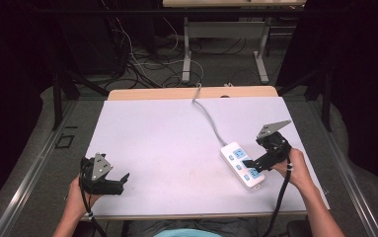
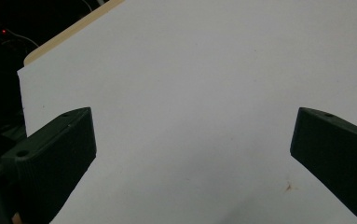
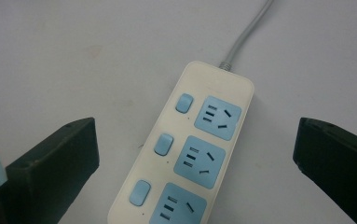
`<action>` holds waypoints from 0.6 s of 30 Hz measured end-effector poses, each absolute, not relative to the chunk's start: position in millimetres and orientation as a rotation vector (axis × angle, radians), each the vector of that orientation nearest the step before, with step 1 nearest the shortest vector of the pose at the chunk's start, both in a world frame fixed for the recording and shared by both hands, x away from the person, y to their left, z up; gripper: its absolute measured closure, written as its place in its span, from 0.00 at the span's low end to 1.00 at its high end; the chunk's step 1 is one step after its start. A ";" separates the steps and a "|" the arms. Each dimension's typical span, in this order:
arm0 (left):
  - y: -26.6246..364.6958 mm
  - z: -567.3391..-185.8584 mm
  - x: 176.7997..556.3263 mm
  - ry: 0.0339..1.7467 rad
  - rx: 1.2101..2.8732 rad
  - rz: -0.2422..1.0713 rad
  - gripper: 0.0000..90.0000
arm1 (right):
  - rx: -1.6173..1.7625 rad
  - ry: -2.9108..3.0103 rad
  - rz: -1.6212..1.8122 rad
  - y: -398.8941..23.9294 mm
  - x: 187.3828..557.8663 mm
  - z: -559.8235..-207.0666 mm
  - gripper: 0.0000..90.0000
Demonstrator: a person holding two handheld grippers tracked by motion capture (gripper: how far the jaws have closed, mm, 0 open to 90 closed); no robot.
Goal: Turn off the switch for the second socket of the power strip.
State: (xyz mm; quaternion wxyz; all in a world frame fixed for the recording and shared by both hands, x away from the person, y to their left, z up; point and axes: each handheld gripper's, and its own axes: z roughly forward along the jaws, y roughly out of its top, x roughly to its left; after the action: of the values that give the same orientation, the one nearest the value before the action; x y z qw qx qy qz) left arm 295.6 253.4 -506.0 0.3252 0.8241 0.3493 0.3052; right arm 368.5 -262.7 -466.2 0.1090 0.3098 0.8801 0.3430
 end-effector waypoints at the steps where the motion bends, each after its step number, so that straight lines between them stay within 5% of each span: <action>1: 253.4 -506.0 295.6 0.915 2.161 0.803 0.00 | 0.921 2.598 1.001 -261.7 369.3 -466.0 0.00; 18: 253.4 -505.3 295.8 0.908 2.173 0.803 0.00 | 0.927 2.637 0.950 -250.4 382.7 -467.6 0.00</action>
State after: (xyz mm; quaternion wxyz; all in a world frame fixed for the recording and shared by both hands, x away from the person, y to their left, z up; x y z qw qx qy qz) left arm 295.8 253.4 -505.3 0.3209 0.8271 0.3457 0.3057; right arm 382.7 -250.4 -467.6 0.0943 0.3126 0.8893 0.3203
